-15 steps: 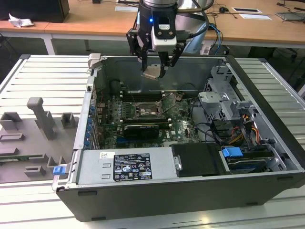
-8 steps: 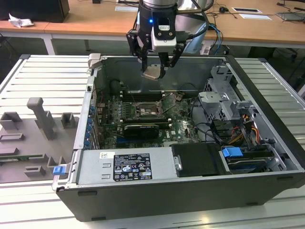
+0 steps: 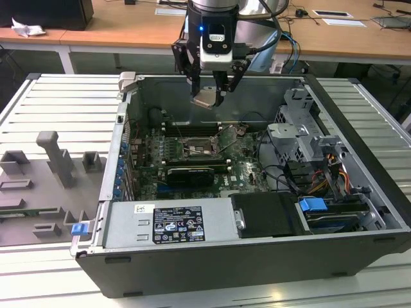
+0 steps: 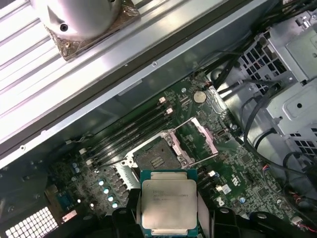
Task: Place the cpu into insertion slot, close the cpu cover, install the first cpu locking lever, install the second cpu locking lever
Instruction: 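Place the cpu into insertion slot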
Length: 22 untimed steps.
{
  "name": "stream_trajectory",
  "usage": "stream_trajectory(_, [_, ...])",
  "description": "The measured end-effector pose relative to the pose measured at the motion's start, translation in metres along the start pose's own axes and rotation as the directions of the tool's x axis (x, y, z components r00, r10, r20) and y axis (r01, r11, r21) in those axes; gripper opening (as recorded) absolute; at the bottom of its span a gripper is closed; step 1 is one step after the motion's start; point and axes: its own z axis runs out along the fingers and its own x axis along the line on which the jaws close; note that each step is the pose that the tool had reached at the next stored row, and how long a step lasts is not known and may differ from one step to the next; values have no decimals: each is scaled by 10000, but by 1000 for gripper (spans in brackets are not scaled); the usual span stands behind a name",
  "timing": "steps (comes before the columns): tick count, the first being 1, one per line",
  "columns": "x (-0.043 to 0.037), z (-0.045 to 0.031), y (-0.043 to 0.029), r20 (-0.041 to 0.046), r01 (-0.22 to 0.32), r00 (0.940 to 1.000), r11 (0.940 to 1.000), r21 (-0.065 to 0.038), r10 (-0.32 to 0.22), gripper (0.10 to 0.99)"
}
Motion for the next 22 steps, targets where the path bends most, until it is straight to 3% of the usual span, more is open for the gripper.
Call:
stream_trajectory(12, [0, 6, -1, 94, -1100, 9939, 9939, -30, 1100, 541])
stream_trajectory(22, [0, 10, -1, 156, -1837, 9828, 9830, -55, 1838, 541])
